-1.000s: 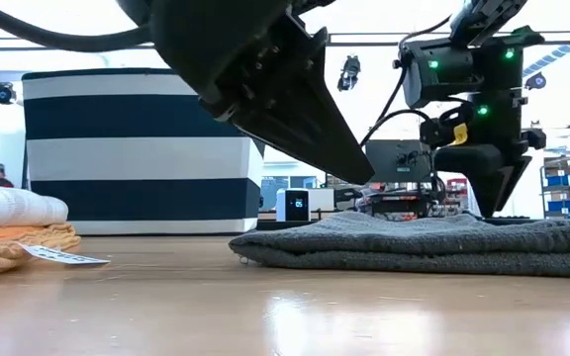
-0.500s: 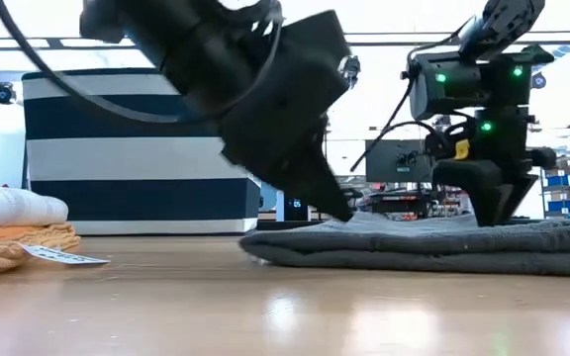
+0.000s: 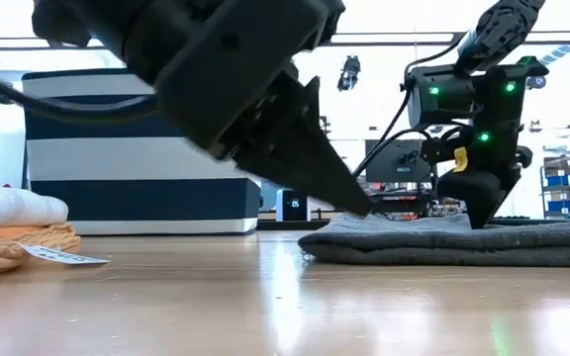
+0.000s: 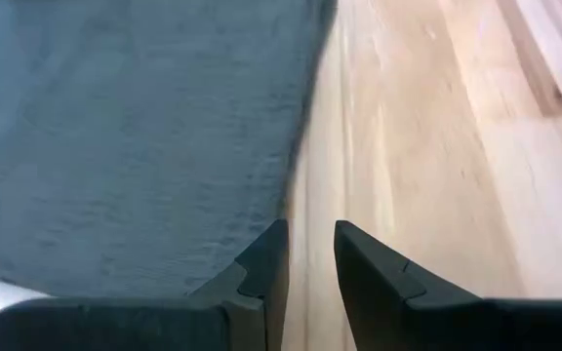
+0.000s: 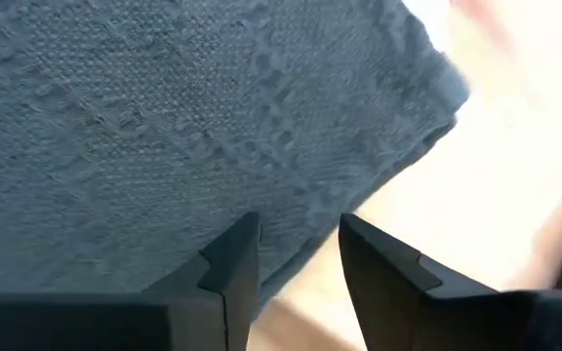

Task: Fold towel
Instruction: Fold the gray kitchen towel

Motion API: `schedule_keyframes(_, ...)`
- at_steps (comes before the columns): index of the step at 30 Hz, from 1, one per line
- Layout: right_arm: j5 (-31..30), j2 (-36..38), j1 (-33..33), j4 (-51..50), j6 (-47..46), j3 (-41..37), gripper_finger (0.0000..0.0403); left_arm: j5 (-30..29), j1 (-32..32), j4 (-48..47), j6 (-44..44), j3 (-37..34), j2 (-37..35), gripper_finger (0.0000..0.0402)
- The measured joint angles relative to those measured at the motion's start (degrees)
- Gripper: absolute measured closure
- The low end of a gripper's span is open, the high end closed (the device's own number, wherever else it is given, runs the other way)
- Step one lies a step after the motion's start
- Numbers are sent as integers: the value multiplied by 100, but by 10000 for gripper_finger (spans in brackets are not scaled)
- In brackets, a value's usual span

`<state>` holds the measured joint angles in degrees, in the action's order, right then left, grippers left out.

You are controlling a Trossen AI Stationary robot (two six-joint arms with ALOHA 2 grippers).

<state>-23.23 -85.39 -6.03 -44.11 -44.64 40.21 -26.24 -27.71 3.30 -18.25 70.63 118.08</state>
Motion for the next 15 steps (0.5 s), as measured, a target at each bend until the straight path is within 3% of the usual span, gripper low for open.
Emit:
schedule_keyframes(8,-206,97,71,-480,466,282,250,-413,333,-103,149,154,-1,324)
schedule_keyframes(15,709,354,751,-783,-207,451,252,184,881,-154,94,-67,46,324)
